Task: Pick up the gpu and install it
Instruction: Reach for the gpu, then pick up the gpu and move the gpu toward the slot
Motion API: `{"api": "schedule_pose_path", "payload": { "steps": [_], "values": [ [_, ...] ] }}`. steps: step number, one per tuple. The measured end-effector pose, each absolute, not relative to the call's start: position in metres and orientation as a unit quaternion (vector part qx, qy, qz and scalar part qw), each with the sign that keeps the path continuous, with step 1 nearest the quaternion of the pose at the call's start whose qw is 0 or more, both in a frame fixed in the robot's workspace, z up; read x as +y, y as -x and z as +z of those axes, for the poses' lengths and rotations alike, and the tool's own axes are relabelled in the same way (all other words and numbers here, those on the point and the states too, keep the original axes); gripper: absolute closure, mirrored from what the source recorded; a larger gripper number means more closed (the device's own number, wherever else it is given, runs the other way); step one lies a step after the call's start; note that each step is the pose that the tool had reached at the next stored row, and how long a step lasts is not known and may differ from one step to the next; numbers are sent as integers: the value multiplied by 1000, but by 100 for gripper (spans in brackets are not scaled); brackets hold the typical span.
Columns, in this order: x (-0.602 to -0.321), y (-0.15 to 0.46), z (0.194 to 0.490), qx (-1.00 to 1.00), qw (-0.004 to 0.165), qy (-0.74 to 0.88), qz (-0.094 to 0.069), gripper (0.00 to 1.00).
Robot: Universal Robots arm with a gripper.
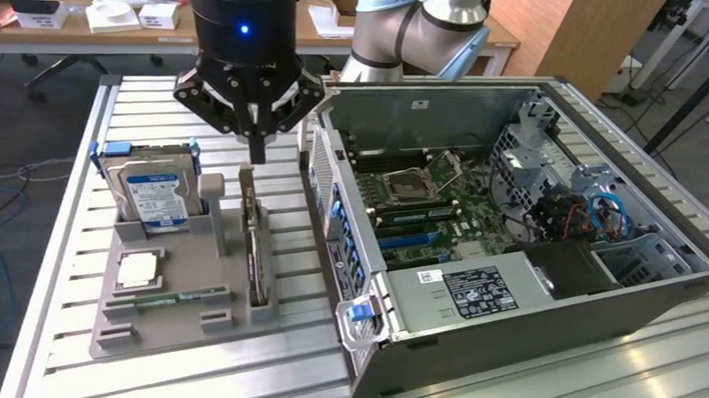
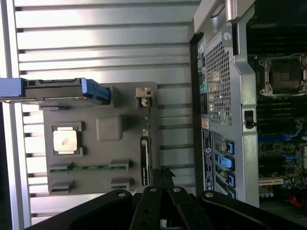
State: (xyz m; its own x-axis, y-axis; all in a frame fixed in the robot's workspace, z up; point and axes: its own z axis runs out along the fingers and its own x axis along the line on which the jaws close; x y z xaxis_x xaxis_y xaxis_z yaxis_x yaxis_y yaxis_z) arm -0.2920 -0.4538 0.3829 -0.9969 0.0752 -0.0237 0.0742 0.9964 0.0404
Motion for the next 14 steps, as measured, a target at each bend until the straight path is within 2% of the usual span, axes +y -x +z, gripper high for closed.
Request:
{"api": "schedule_pose_path", "payload": {
  "steps": [14],
  "values": [
    [-462,294,383,999,13,-37,20,90]
  ]
}}
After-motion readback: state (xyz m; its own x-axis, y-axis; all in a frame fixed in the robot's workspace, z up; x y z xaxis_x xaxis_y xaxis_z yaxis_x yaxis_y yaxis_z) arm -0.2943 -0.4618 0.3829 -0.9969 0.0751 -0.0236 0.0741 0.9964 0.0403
